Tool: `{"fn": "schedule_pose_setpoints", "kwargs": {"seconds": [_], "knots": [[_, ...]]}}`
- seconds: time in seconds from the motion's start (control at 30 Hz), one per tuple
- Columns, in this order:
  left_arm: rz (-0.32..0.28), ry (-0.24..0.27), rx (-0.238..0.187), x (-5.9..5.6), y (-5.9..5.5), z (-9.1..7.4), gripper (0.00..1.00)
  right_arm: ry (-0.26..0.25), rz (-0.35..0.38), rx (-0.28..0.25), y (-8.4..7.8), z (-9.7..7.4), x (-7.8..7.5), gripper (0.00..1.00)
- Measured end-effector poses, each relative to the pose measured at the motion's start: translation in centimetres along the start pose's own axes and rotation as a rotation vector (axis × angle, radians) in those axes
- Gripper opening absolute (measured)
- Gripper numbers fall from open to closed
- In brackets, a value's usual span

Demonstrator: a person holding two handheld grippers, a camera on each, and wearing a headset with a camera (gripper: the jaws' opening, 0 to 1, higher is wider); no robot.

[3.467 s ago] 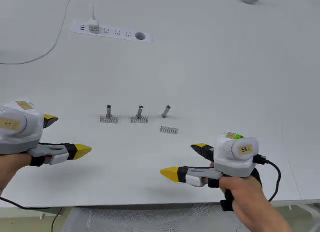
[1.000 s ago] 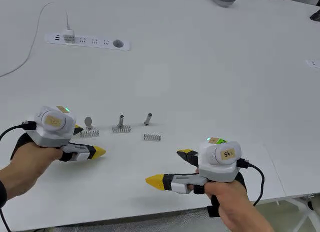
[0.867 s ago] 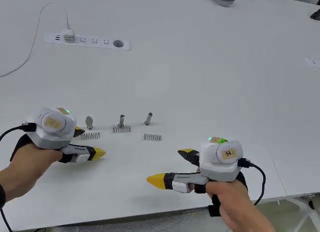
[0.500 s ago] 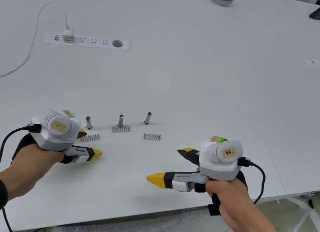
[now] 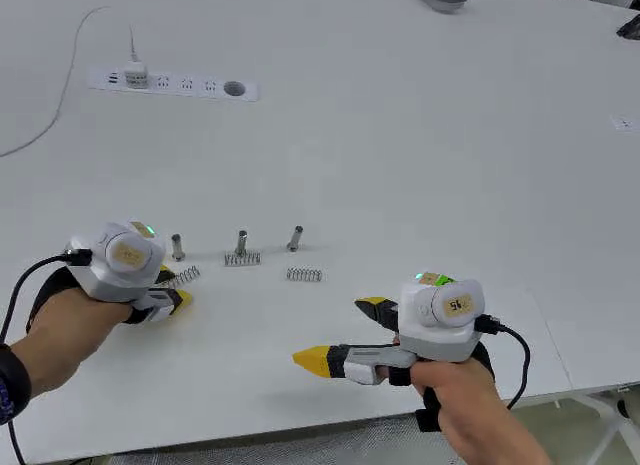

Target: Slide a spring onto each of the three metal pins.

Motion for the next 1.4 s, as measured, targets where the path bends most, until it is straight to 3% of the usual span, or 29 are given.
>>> {"fn": "schedule_pose_setpoints", "kwargs": {"seconds": [0.13,0.27,0.33,0.4,0.57,1.1,1.4], "knots": [[0.025,0.029,0.035,0.3,-0.1,-0.1,0.11,-0.001,0.000,-0.002,0.0,0.0,-0.1,0.81],[0.052,0.039,0.067,0.1,0.1,0.0,0.11,0.001,-0.003,-0.001,0.0,0.0,0.0,0.81],[0.023,0.034,0.089,-0.1,0.1,-0.1,0.10,0.006,-0.002,-0.004,0.1,0.1,0.1,0.81],[-0.012,0.017,0.084,-0.4,0.1,-0.1,0.10,0.009,0.000,-0.005,0.1,0.0,0.2,0.81],[-0.018,0.016,0.076,-0.8,0.2,-0.6,0.10,0.012,0.007,-0.015,0.2,-0.1,0.1,0.79],[0.010,-0.021,0.043,-2.3,1.1,-2.5,0.10,0.043,0.040,-0.036,0.5,0.2,0.6,0.75],[0.029,-0.034,0.024,-2.8,1.5,-2.7,0.10,0.052,0.049,-0.039,0.4,0.2,0.7,0.75]]}}
Point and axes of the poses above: the centre of the closed fingertips' face, and the gripper's own axes: z roughly forward along the fingers, x roughly to its left, y roughly out of its top, the point moved 5 cm from there along -z, roughly backward along the fingers, and after that the axes turned 3 degrees about z, right-handed, at the moved point
